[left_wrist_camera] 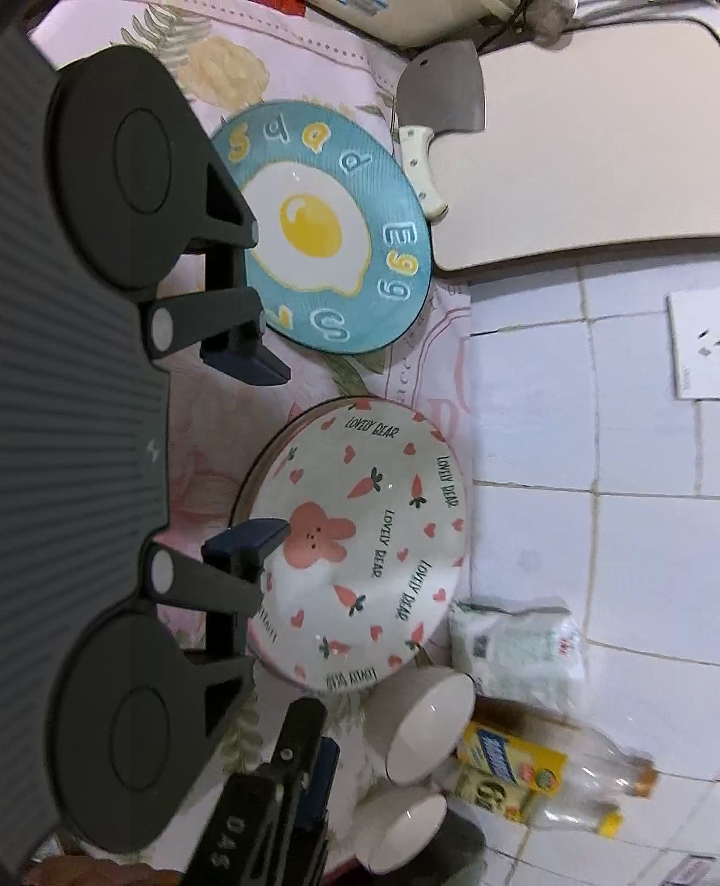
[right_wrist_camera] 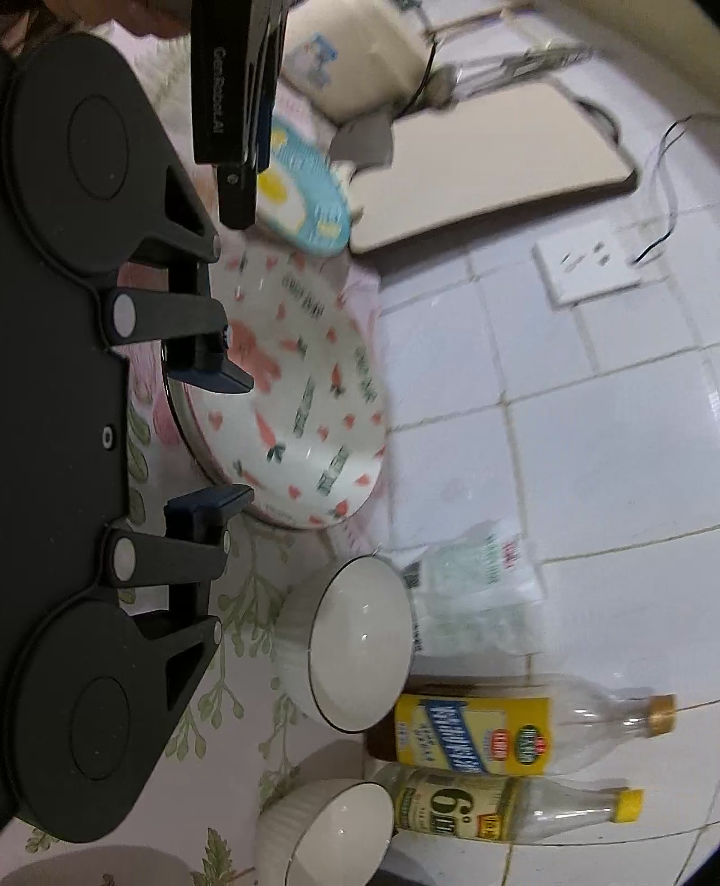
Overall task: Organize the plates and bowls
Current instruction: 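Move the right gripper to the blue Egg plate and grasp its rim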
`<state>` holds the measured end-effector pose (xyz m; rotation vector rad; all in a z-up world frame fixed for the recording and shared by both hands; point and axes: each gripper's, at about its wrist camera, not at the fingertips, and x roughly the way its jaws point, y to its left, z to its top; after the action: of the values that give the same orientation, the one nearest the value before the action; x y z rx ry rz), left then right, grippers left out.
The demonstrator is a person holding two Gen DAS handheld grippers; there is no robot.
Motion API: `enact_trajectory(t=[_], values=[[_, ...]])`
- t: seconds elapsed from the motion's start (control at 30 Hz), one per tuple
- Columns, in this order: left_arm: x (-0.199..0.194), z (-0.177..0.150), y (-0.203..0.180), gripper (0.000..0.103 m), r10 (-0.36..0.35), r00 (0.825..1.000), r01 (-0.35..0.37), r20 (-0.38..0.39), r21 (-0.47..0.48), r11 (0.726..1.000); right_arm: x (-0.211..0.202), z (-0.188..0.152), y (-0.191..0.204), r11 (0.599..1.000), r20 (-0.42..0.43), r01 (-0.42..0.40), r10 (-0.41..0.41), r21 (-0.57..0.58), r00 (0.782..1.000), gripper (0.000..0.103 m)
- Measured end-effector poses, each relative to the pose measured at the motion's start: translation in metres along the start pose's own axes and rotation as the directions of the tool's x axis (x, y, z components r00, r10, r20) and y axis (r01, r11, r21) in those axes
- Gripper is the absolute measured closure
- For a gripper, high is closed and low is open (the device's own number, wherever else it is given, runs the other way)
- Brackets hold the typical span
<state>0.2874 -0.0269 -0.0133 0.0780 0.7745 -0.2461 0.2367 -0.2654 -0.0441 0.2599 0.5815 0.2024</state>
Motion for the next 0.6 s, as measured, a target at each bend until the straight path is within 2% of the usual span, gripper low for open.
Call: enact_trajectory(t=[0.1, 0.17, 0.23, 0.3, 0.37, 0.6], values=[[-0.025, -0.003, 0.007, 0.041, -0.014, 1.0, 0.013, 0.024, 0.001, 1.0, -0.022, 0.001, 0.007, 1.0, 0.014, -0.019, 0.02, -0.02, 1.0, 0.058], [-0.042, -0.005, 0.013, 0.04, -0.039, 0.999, 0.039, 0.034, 0.002, 0.999, -0.033, 0.002, 0.014, 0.999, 0.011, -0.027, 0.028, -0.043, 1.0, 0.05], [-0.057, -0.008, 0.018, 0.038, -0.062, 0.997, 0.062, 0.048, -0.002, 0.998, -0.039, 0.002, 0.02, 0.997, 0.002, -0.014, 0.014, -0.072, 1.0, 0.044], [-0.074, -0.011, 0.022, 0.037, -0.06, 0.996, 0.06, 0.07, 0.003, 0.998, -0.047, 0.0, 0.027, 0.995, 0.012, 0.005, -0.004, -0.101, 1.0, 0.042], [-0.091, -0.017, 0.024, 0.034, -0.045, 0.995, 0.044, 0.089, 0.017, 0.999, -0.055, 0.0, 0.033, 0.992, 0.017, 0.001, 0.001, -0.124, 1.0, 0.032], [-0.131, -0.038, 0.042, 0.029, -0.075, 0.99, 0.071, 0.12, 0.043, 0.997, -0.072, -0.005, 0.055, 0.983, 0.021, -0.11, 0.114, -0.149, 0.993, 0.025]])
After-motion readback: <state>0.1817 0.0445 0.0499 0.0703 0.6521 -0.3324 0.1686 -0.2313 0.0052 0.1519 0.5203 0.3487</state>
